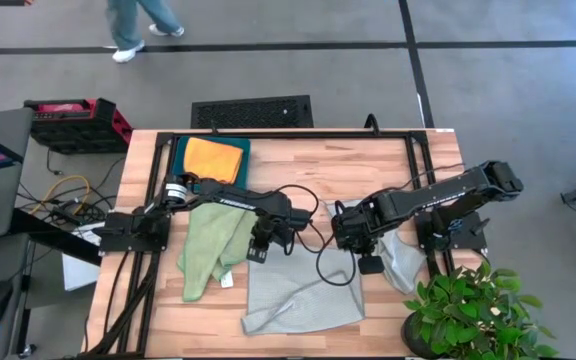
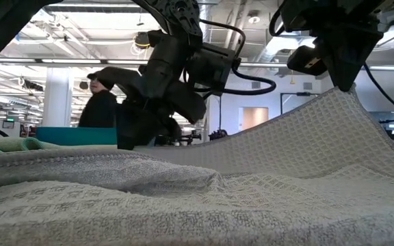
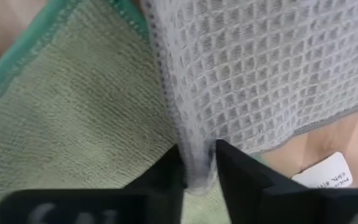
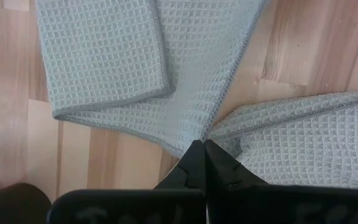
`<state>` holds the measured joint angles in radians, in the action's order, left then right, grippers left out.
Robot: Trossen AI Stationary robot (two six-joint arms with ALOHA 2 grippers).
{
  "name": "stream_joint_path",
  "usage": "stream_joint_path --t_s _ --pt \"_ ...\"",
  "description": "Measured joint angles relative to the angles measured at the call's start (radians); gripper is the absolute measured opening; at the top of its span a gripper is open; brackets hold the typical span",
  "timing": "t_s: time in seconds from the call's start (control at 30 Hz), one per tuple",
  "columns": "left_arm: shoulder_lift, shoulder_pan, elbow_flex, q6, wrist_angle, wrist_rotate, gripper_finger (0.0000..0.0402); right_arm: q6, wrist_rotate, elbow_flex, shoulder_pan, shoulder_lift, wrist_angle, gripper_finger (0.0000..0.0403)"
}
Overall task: Fold microfiber towels
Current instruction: Fold the left gray towel
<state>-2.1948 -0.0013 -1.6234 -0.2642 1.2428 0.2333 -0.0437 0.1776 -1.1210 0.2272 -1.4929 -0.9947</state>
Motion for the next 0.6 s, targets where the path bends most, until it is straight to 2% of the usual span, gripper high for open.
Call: stream_joint_path --t_s 0.07,0.13,0.37,0.6 --pt "0.000 0.000 0.000 -0.003 0.000 0.012 0.0024 0.000 0.000 0.000 0.000 0.000 0.000 0.0008" --pt "0.000 0.000 0.000 -0.003 0.001 0.019 0.0009 0.000 0.000 0.000 0.000 0.000 0.000 0.0008" --pt "0.012 -0.001 0.000 0.019 0.039 0.022 0.0002 -0.001 -0.040 0.000 0.000 0.000 -0.016 0.0008" --pt "0.134 0.000 0.000 0.081 0.046 -0.009 0.0000 -0.051 -0.155 0.002 0.000 0.035 -0.086 0.0008"
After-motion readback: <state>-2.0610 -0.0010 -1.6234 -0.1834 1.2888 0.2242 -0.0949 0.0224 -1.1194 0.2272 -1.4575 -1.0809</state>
